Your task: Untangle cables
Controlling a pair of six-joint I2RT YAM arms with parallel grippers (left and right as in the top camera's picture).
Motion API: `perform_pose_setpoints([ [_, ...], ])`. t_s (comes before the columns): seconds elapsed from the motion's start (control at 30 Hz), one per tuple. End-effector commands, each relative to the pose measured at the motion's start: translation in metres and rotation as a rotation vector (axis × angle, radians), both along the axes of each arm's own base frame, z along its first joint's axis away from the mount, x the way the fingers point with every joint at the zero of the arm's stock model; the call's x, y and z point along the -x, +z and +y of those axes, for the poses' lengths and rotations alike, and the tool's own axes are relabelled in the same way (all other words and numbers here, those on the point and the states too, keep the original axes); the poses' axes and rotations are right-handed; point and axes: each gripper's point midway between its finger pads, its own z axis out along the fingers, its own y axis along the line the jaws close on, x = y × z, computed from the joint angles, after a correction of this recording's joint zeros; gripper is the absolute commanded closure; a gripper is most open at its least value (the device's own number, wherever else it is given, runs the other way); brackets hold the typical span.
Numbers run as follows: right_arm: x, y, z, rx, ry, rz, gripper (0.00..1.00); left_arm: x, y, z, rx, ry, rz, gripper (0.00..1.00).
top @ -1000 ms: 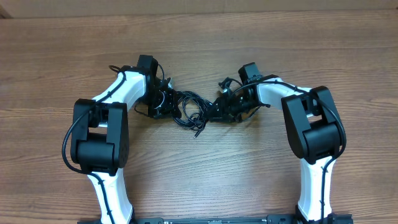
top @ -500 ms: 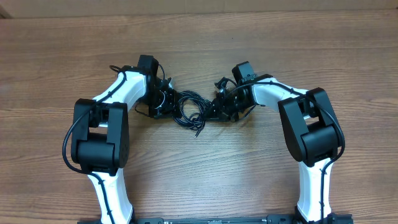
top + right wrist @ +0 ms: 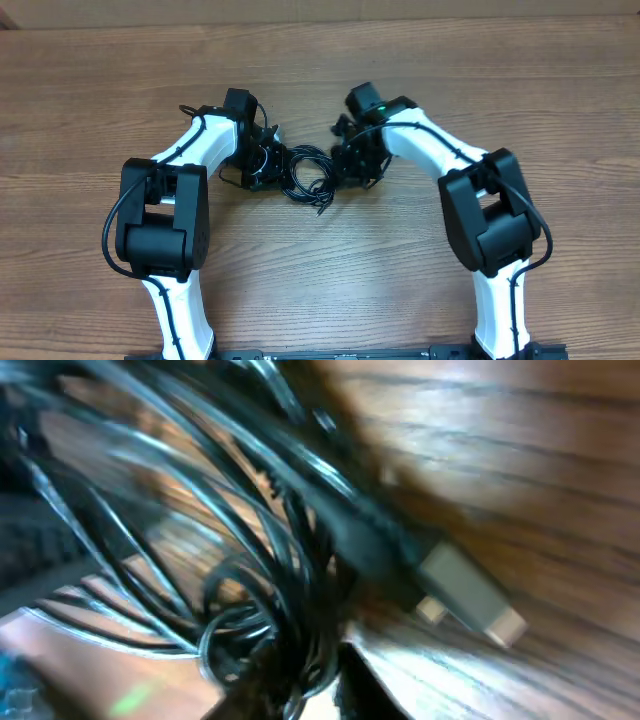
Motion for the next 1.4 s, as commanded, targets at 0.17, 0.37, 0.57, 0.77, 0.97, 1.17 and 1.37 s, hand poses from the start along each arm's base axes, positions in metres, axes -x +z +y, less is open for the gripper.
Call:
perform_pose_setpoints([
  [0.17, -0.005, 0.005, 0.004, 0.246, 0.107, -0.201, 0.86, 0.012, -0.035, 0.012, -0.097, -0.009, 0.048, 0.86],
  [0.37, -0.015, 0.009, -0.004, 0.374, 0.123, -0.29, 0.96, 0.009, -0.035, 0.012, -0.097, -0.004, 0.038, 0.87],
  [0.57, -0.036, 0.028, -0.032, 0.56, 0.103, -0.385, 0.96, 0.009, -0.04, 0.022, -0.165, 0.014, 0.042, 0.92],
  [0.77, -0.06, 0.063, -0.04, 0.635, 0.097, -0.487, 0.96, 0.019, -0.049, 0.057, -0.373, 0.022, 0.077, 0.93],
  [0.97, -0.079, 0.078, -0.052, 0.736, 0.093, -0.586, 0.96, 0.025, -0.049, 0.068, -0.437, 0.011, 0.095, 0.93],
  [1.17, -0.082, 0.075, -0.046, 0.671, 0.099, -0.578, 0.96, 0.025, -0.049, 0.065, -0.424, 0.012, 0.096, 0.93],
  [1.37, -0.043, 0.061, -0.004, 0.375, 0.176, -0.379, 0.78, 0.026, -0.047, 0.055, -0.365, 0.016, 0.107, 0.92],
])
